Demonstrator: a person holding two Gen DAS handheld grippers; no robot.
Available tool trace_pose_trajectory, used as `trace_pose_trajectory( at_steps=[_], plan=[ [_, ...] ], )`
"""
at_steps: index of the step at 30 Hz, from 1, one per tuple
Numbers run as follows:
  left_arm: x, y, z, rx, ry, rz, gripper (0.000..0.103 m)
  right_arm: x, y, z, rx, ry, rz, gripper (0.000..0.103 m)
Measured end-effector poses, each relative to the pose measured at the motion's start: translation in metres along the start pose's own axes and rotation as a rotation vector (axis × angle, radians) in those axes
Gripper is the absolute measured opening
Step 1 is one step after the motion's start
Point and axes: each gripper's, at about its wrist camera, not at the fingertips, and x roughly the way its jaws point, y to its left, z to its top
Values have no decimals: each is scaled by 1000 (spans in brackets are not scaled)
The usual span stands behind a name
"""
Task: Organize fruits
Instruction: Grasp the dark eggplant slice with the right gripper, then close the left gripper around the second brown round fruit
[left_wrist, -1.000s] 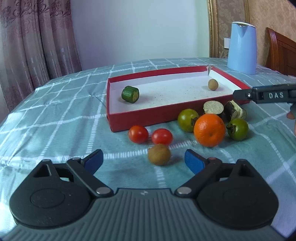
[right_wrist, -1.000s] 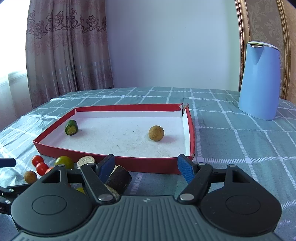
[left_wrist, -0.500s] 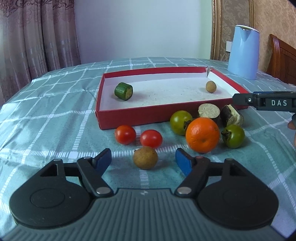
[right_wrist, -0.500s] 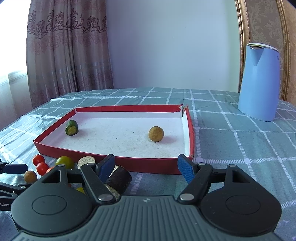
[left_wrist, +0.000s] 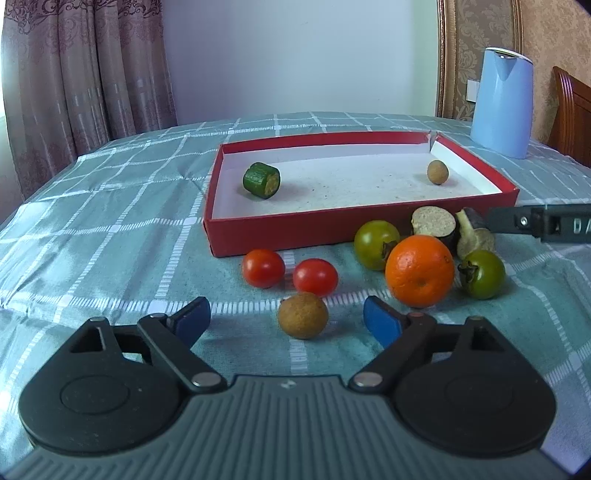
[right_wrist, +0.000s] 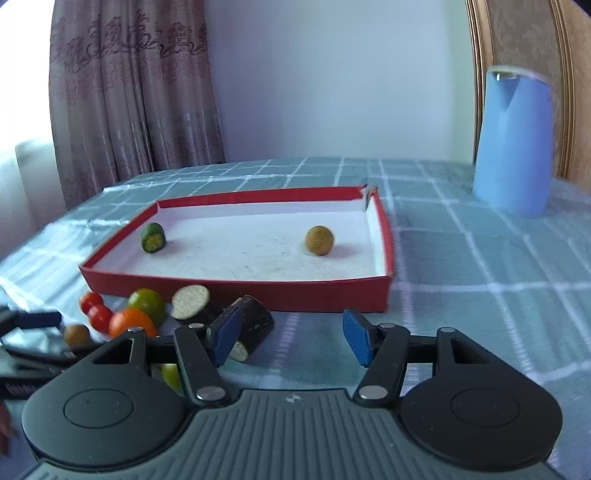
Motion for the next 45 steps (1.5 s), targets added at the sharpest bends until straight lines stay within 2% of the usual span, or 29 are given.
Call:
trace_pose_trajectory(
  at_steps=[7,11,13,14,17,25,27,31,36,37,38,40,43,45],
  plan=[
    [1,3,0,-18,10,-14,93,11,13,2,45,40,9,61],
    [1,4,-1,-20,10,-17,93,26,15,0,100,123,93,62],
    [0,5,-1,-24,11,-23,94,27,19,0,75,105,87,58],
    [0,5,-1,-26,12,-27,94,27,19,0,68,108,87,48],
    [0,6,-2,-28,14,-35,95,24,16,-2,55,100,102,47],
    [-2,4,-2,-25,13,-42,97,5,-1,-3,4,29,29,47],
    [-2,4,-2,-23,11,-40,97,6,-10,-3,42,28,9,47],
    [-5,-1,-5,9,-19,-26,81,12,-24,-6,109,41,9,47],
    [-7,-4,-7,30,-43,-33,64,4,-23,-6,102,-9,8,47],
    [-7,-4,-7,32,-48,-36,56,4,-22,-6,96,-13,1,47],
    [-8,-4,-7,37,-53,-47,52,5,-21,-6,91,-12,-3,47],
    [-9,-5,-9,50,-65,-59,31,7,-21,-7,91,-2,-8,47],
    [-11,-7,-10,66,-75,-56,24,9,-21,-8,89,7,-16,47],
    [-12,-7,-11,65,-77,-51,24,8,-19,-8,83,1,-18,47]
  ],
)
